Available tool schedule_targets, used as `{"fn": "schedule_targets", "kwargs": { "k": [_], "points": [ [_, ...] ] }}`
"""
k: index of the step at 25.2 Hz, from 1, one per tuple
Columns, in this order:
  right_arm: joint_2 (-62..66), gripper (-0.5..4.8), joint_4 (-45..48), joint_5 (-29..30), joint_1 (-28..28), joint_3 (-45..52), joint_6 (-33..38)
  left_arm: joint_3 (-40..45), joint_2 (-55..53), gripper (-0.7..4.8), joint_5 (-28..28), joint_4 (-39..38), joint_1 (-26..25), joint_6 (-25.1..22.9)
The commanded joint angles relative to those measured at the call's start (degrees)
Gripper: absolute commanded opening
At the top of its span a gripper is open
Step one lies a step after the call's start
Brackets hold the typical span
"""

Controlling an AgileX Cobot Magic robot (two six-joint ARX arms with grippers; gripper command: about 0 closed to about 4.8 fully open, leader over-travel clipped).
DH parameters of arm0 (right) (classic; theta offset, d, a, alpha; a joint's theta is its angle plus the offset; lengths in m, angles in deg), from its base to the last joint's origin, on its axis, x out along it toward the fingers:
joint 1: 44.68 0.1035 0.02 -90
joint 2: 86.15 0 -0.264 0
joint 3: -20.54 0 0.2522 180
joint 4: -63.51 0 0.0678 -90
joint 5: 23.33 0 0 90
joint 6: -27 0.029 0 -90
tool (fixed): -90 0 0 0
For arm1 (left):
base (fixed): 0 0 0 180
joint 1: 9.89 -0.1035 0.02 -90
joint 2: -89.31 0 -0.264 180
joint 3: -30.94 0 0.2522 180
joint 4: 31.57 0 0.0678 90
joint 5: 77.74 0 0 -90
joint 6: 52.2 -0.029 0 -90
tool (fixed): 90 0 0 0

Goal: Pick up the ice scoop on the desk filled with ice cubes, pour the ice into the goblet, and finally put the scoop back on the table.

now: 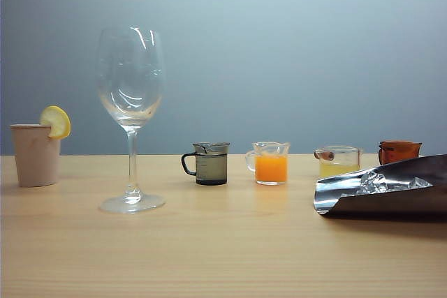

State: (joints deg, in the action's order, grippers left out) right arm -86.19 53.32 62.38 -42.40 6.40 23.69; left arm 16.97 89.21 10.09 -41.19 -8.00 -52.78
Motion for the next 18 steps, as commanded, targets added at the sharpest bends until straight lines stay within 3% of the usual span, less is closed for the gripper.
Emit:
{"fn": "schedule_targets", "kwargs": {
  "k": [1, 10, 13, 18],
  "points": [
    [0.1, -0.01, 0.9, 0.0, 0.0, 0.3, 0.2, -0.2, 0.0, -0.06, -0.2, 1.0, 0.0, -0.3],
    [0.1, -0.01, 0.8, 0.0, 0.0, -0.5, 0.9, -0.5, 0.0, -0.06, -0.2, 1.2, 0.0, -0.1],
    [0.1, -0.02, -1.7, -0.1, 0.0, -4.8, 3.4, -3.6, -0.1, -0.06, -0.6, -0.7, 0.0, 5.6],
    [0.4, -0.02, -5.3, -3.5, 0.0, -10.6, 5.5, -9.2, -1.5, -0.06, -0.4, -4.5, 0.0, 5.5]
  ]
}}
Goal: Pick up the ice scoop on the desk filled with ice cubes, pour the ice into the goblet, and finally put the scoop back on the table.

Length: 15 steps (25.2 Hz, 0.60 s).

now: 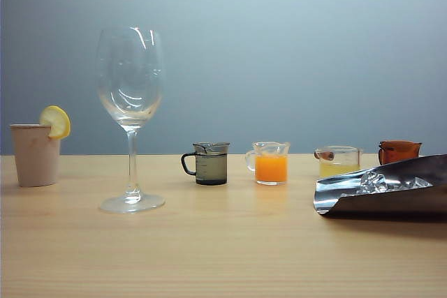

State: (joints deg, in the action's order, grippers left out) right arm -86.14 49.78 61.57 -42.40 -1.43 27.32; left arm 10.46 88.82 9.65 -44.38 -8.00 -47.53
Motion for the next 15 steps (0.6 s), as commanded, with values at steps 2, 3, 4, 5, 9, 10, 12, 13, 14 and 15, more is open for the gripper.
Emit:
{"fn": "schedule_targets", "kwargs": {
  "k": [2, 3, 4, 5, 9, 10, 12, 13, 14, 15],
  "points": [
    [0.8, -0.02, -3.3, -3.0, 0.0, -5.1, 2.7, -5.0, -2.5, -0.06, 0.9, -1.4, 0.0, 0.3],
    [1.2, -0.02, -3.9, -2.9, 0.0, -6.2, 2.8, -6.1, -3.3, -0.06, 1.8, -1.5, 0.0, 0.3],
    [1.6, -0.02, -4.9, -2.9, 0.0, -7.2, 2.9, -7.2, -4.2, -0.06, 2.5, -1.7, 0.0, 0.3],
    [2.3, -0.02, -5.9, -2.9, 0.0, -8.6, 3.0, -8.7, -5.5, -0.06, 3.1, -2.1, 0.0, 0.3],
    [5.4, -0.02, -8.0, -3.0, 0.0, -13.2, 3.9, -14.4, -10.5, -0.06, 3.1, -3.7, 0.0, 0.3],
    [6.2, -0.02, -8.0, -3.0, 0.0, -14.2, 4.5, -15.8, -11.9, -0.06, 3.1, -4.3, 0.0, 0.2],
    [9.4, -0.02, -8.1, -2.9, 0.0, -17.3, 4.8, -21.0, -16.5, -0.06, 4.2, -7.3, 0.0, 0.2],
    [10.4, -0.02, -8.2, -2.9, 0.0, -18.3, 5.5, -22.8, -18.3, -0.06, 5.1, -8.3, 0.1, 0.2],
    [11.7, -0.02, -8.9, -2.9, 0.0, -19.6, 6.6, -24.3, -19.6, -0.06, 5.8, -9.0, 0.1, 0.2],
    [12.8, -0.02, -9.5, -2.9, 0.0, -20.7, 7.5, -25.6, -20.7, -0.06, 6.4, -9.6, 0.2, 0.2]
  ]
}}
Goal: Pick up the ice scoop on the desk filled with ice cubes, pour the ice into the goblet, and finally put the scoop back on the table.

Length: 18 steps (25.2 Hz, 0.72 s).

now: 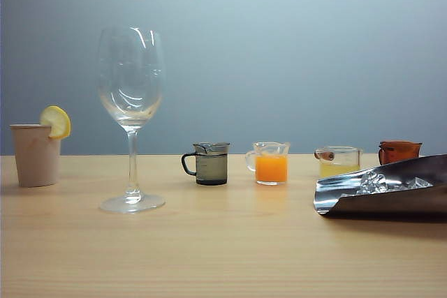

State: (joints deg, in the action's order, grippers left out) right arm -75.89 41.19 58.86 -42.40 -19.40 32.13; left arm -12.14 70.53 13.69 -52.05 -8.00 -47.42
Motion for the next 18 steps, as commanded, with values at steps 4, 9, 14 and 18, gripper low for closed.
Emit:
{"fn": "schedule_targets", "kwargs": {
  "k": [4, 9, 14, 18],
  "points": [
    [8.4, -0.03, -3.5, -0.2, 0.0, -8.0, 3.7, -9.3, -7.8, -0.06, 2.5, -2.6, 1.3, 0.0],
    [13.9, -0.02, -3.9, 0.0, 0.0, -12.3, 10.4, -14.6, -13.0, -0.06, 2.5, -5.8, 6.7, -0.2],
    [16.3, -0.02, -5.5, 0.3, 0.0, -14.0, 16.5, -17.1, -15.5, -0.06, 2.1, -7.7, 13.3, -0.2],
    [17.3, -0.02, -7.0, 0.5, 0.0, -14.0, 21.6, -19.3, -17.2, -0.06, 1.8, -10.7, 17.5, -0.2]
  ]
}}
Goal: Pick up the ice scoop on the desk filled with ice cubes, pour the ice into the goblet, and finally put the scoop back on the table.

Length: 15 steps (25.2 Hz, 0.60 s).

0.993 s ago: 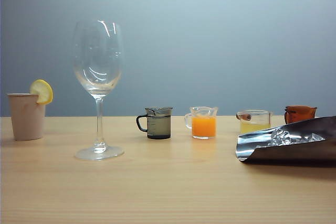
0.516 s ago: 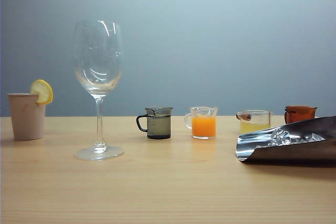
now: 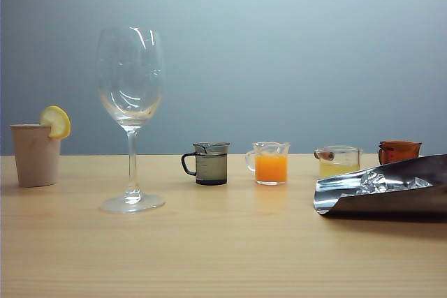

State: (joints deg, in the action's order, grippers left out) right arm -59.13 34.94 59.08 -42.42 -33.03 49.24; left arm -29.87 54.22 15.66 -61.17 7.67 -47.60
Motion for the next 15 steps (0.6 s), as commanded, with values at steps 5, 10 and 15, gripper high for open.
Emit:
{"fn": "schedule_targets", "kwargs": {
  "k": [5, 10, 15],
  "points": [
    [1.4, -0.02, -3.7, 2.2, -0.2, -0.3, 12.5, -4.8, -2.1, -0.06, -0.8, -6.0, 5.6, -0.1],
    [1.7, -0.02, -3.6, 3.8, -0.1, -0.3, 14.5, -5.0, -2.1, -0.06, 1.8, -7.2, 7.3, -0.1],
    [1.6, -0.02, -3.9, 4.4, -0.1, 0.3, 16.3, -5.0, -2.1, -0.06, 3.9, -8.5, 8.0, -0.3]
  ]
}}
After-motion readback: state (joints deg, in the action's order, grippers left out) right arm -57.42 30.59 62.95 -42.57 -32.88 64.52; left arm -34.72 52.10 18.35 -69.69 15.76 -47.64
